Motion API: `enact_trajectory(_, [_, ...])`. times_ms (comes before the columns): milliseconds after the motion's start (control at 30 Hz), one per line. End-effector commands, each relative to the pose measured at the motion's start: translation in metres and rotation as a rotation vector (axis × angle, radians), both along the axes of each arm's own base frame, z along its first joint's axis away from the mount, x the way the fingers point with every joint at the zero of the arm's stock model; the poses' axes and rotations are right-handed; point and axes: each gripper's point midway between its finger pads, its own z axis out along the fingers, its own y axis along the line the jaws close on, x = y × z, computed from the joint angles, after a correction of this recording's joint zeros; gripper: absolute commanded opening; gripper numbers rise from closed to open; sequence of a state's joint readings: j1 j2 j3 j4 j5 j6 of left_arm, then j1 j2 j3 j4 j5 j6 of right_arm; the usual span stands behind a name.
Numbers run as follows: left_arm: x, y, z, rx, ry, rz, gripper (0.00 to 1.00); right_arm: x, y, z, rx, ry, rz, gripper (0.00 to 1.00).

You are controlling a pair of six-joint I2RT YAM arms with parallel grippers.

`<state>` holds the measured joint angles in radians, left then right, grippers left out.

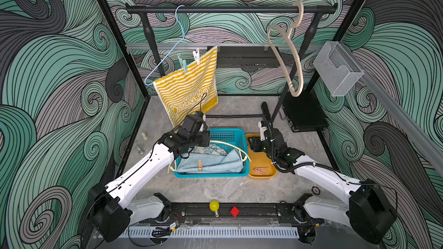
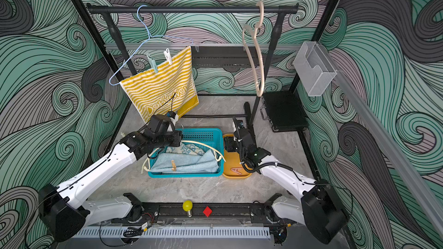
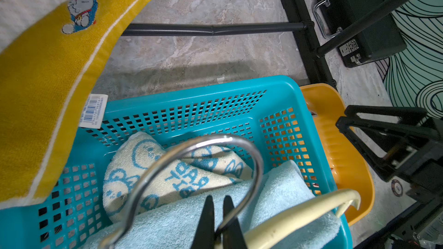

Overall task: Remove the clothespins securing towels to the hanger
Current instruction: Place the clothespin in the storage box, then remove the clothespin from the hanger.

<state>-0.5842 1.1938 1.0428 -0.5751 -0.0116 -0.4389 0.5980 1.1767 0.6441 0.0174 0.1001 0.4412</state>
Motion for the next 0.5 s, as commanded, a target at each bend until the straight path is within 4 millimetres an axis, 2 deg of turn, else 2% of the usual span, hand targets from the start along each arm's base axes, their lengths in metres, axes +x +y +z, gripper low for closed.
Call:
enact_trajectory(0, [0.003,-0.006,0.022,-0.043,-0.041,-0.004,0.0,-0.002,-0.011,0.011,-0.022,-0.043,-0.025,0.58])
enact_trajectory(167, [0.003,-0.01,0.024,-0.06,-0.043,-0.02,0.0,-0.007,-0.014,0.029,-0.017,-0.091,-0.01,0.59])
enact_trajectory(467, [0.008,-0.011,0.029,-0.041,-0.058,-0.029,0.0,-0.029,0.005,0.075,0.1,-0.184,0.15,0.61])
